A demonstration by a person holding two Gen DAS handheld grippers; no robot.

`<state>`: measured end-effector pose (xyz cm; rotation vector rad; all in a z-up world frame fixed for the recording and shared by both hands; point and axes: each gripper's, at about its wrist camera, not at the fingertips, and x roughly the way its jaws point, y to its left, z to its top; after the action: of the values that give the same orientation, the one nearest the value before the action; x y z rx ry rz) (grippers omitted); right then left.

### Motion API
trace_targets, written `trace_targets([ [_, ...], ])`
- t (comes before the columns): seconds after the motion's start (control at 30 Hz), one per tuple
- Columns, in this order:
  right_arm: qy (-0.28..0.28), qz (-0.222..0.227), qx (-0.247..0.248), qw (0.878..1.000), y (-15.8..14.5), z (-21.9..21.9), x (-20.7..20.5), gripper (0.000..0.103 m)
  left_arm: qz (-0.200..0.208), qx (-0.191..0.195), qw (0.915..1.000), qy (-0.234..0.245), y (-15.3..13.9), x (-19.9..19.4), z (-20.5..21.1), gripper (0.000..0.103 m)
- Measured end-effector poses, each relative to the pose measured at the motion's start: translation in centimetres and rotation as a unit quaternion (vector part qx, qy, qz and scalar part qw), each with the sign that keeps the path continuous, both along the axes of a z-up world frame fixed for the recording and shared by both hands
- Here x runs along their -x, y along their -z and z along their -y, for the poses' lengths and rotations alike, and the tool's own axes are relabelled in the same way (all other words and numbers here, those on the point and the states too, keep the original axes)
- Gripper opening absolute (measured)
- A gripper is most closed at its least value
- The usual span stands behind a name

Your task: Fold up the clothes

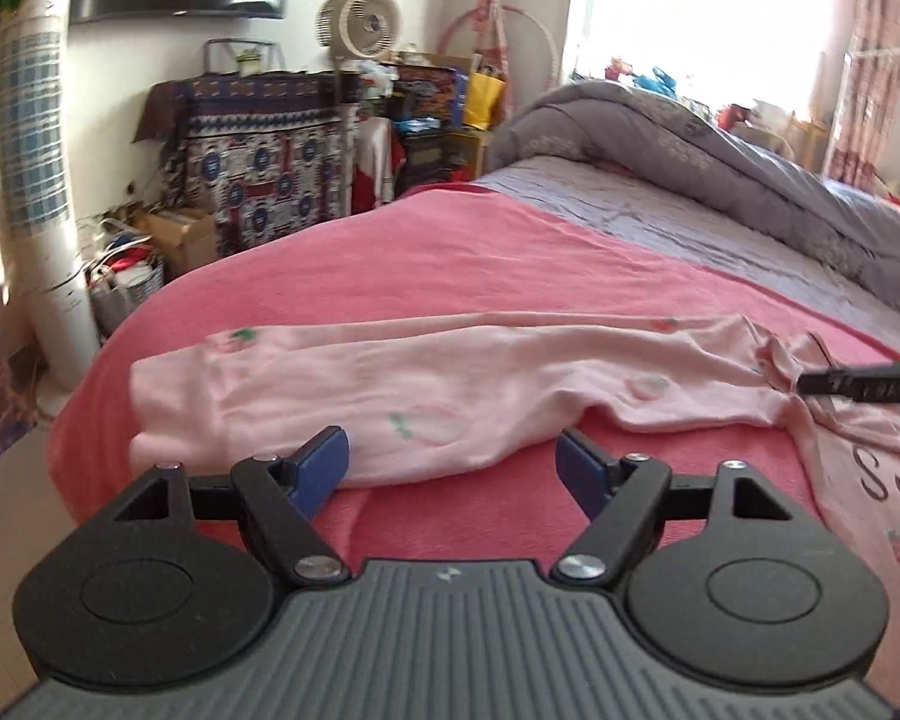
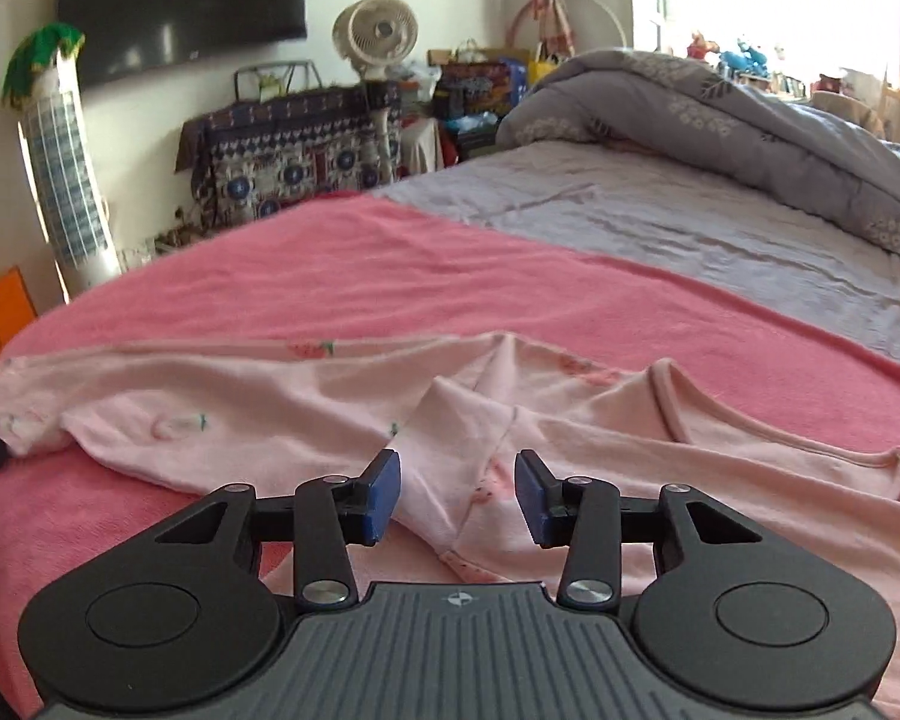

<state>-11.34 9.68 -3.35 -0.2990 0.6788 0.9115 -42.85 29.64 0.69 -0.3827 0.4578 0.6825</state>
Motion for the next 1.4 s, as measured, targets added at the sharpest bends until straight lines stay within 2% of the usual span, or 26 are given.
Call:
trace_targets([
  [0.03, 0.004, 0.009, -0.014, 1.000, 0.7, -0.2, 0.2, 0.049, 0.018, 0.007, 0.9997, -0.016, 0.0, 1.3, -0.4, 0.079],
  [0.17, 0.006, -0.005, -0.036, 0.999, 0.7, 0.8, 0.1, 0.050, 0.088, 0.036, 0.9919, -0.084, 0.0, 5.3, -3.4, 0.079],
  [0.23, 0.006, -0.006, -0.037, 0.999, 0.8, 1.0, 0.2, 0.050, 0.094, 0.034, 0.9867, -0.128, 0.2, 6.8, -5.1, 0.078],
  [0.3, 0.006, -0.005, -0.037, 0.999, 0.9, 1.0, 0.2, 0.051, 0.071, 0.009, 0.9844, -0.161, 0.2, 7.6, -6.6, 0.078],
  [0.37, 0.005, 0.000, -0.033, 0.999, 0.9, 0.9, 0.4, 0.051, 0.042, -0.005, 0.9839, -0.174, 0.5, 8.0, -7.8, 0.078],
  [0.43, 0.004, 0.000, -0.033, 0.999, 1.0, 0.8, 0.4, 0.052, 0.022, 0.011, 0.9848, -0.172, 1.4, 8.3, -9.2, 0.078],
  [0.5, 0.004, 0.000, -0.032, 0.999, 1.0, 0.6, 0.3, 0.052, 0.061, 0.049, 0.9858, -0.149, 2.1, 8.7, -9.9, 0.078],
  [0.57, 0.003, 0.002, -0.030, 1.000, 1.1, 0.4, 0.3, 0.053, 0.102, 0.087, 0.9831, -0.124, 2.9, 9.2, -10.5, 0.078],
  [0.67, 0.002, 0.005, -0.027, 1.000, 1.1, 0.1, 0.3, 0.054, 0.164, 0.145, 0.9721, -0.085, 4.0, 9.9, -11.5, 0.078],
  [0.77, 0.001, 0.007, -0.026, 1.000, 1.2, 0.1, 0.2, 0.055, 0.220, 0.193, 0.9553, -0.043, 5.1, 10.4, -12.7, 0.078],
  [0.87, 0.000, 0.007, -0.025, 1.000, 1.2, 0.1, 0.2, 0.056, 0.220, 0.224, 0.9488, -0.036, 6.3, 10.0, -14.6, 0.072],
  [0.9, 0.000, 0.008, -0.024, 1.000, 1.2, 0.0, 0.2, 0.056, 0.218, 0.233, 0.9468, -0.039, 6.5, 9.9, -15.0, 0.066],
  [0.97, 0.000, 0.010, -0.023, 1.000, 1.2, 0.0, 0.3, 0.057, 0.210, 0.233, 0.9486, -0.039, 6.3, 10.0, -15.3, 0.061],
  [1.03, -0.001, 0.010, -0.023, 1.000, 1.2, -0.1, 0.3, 0.057, 0.215, 0.227, 0.9494, -0.034, 6.2, 10.5, -14.9, 0.043],
  [1.07, 0.000, 0.010, -0.023, 1.000, 1.2, -0.1, 0.3, 0.057, 0.226, 0.231, 0.9458, -0.028, 6.3, 11.0, -15.0, 0.034],
  [1.1, 0.000, 0.010, -0.023, 1.000, 1.2, -0.1, 0.4, 0.057, 0.244, 0.243, 0.9387, -0.021, 6.3, 11.4, -15.1, 0.018],
  [1.2, -0.001, 0.011, -0.022, 1.000, 1.2, -0.2, 0.4, 0.058, 0.280, 0.261, 0.9237, -0.006, 6.4, 12.0, -15.7, 0.013],
  [1.33, -0.001, 0.012, -0.021, 1.000, 1.3, -0.2, 0.5, 0.059, 0.283, 0.251, 0.9256, 0.000, 6.1, 11.4, -16.0, 0.012],
  [1.4, -0.001, 0.012, -0.021, 1.000, 1.3, -0.2, 0.5, 0.059, 0.273, 0.247, 0.9298, 0.006, 5.8, 10.6, -16.2, 0.014],
])
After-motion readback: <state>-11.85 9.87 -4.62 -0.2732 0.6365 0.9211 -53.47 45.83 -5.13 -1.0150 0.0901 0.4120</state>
